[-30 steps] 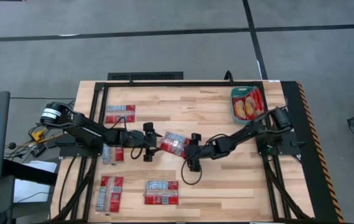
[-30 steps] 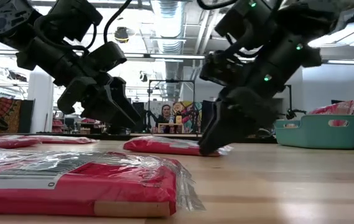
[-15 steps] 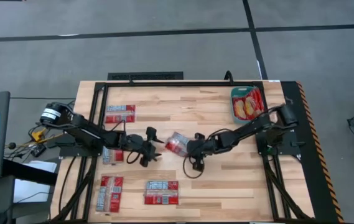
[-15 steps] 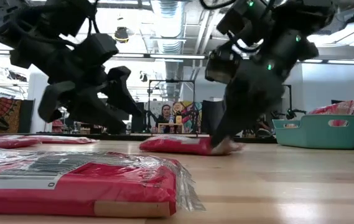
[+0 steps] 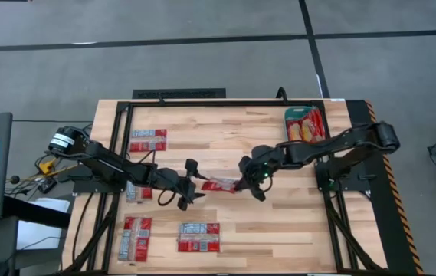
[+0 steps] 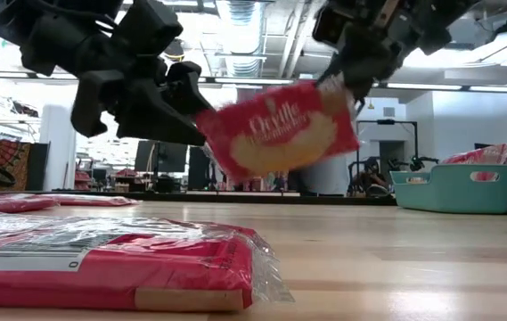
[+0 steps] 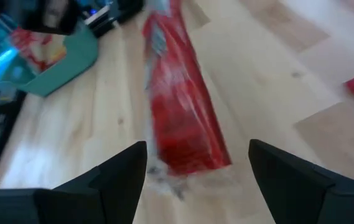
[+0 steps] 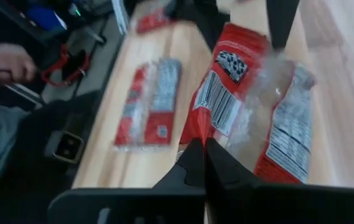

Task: Sort popcorn bags into baskets
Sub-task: Put the popcorn bag into the green bin

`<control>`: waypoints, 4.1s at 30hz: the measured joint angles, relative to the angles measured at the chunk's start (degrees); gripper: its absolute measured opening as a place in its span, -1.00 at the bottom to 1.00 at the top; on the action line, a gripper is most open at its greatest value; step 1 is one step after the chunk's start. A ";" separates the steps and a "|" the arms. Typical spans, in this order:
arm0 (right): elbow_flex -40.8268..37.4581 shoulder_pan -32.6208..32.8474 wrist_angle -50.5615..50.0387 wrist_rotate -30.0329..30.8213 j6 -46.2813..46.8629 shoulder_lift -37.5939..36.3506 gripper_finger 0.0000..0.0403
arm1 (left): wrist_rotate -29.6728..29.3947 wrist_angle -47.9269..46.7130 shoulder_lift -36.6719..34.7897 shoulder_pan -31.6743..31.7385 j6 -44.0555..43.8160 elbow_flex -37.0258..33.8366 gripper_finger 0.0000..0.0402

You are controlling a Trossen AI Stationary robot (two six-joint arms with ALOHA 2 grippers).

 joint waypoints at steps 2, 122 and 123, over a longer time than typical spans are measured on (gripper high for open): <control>-0.68 -0.10 0.50 -0.56 -0.11 -1.75 -0.98 | -0.29 -0.34 0.00 -0.02 -0.59 0.23 0.36; -6.52 8.63 -83.51 85.66 74.78 -32.76 -0.94 | -8.86 -13.48 -0.39 12.52 -18.51 9.32 -0.08; -7.77 7.75 -83.53 86.11 75.68 -33.51 -0.94 | -8.86 -13.51 -0.39 12.52 -18.51 9.32 -0.08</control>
